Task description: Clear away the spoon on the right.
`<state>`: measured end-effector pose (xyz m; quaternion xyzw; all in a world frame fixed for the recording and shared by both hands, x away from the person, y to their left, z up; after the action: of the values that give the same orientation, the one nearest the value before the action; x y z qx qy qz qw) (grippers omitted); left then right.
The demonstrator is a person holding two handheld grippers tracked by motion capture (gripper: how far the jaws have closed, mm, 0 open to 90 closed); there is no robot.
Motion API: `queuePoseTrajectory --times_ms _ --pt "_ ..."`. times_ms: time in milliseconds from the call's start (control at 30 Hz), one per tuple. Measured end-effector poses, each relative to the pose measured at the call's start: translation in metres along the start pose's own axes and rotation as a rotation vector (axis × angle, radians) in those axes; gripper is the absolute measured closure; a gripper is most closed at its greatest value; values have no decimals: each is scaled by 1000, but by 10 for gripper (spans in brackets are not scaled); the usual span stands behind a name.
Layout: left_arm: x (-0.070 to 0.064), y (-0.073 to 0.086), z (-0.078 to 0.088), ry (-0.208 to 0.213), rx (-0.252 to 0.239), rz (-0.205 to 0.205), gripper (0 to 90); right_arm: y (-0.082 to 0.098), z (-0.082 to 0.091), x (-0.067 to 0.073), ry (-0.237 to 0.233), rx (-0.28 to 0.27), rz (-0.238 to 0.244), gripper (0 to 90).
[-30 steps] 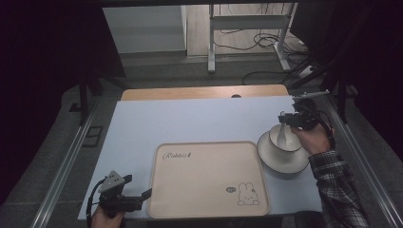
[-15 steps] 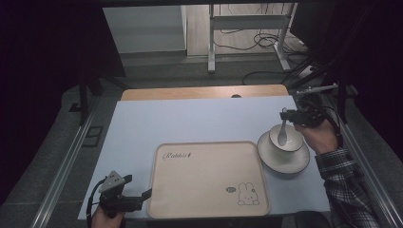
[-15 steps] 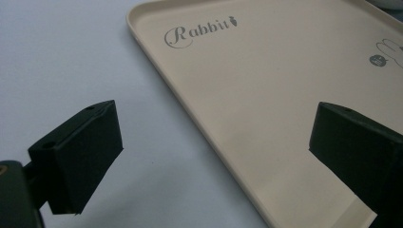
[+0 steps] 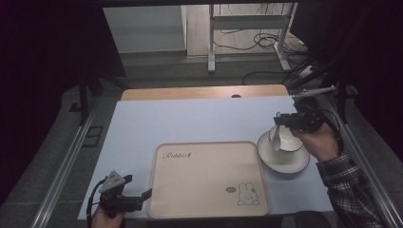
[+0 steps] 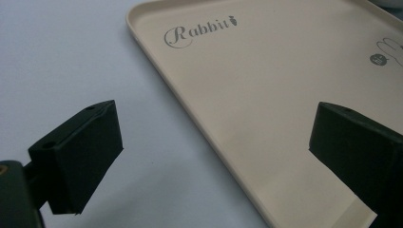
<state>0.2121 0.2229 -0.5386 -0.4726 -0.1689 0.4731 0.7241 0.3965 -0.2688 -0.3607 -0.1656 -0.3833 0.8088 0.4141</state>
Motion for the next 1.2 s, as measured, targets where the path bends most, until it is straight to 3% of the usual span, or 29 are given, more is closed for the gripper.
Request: queuePoseTrajectory --times_ms 500,900,1200 --pt "0 0 0 0 5 -7 33 20 -3 34 -85 26 35 746" --pt "0 0 0 0 5 -8 34 44 -11 56 -131 96 54 746" --pt "0 0 0 0 5 -9 33 66 -28 76 -172 169 61 746"
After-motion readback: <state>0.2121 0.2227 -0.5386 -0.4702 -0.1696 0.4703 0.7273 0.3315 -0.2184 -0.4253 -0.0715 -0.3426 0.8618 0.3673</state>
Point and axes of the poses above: each handheld gripper's, and its own axes: z roughly backward along the jaws, y roughly out of its underside, x roughly to its left, the point moved 3 cm from there along -z, roughly forward along the jaws, and after that the axes turned 5 degrees about -x, right-handed, at the moved point
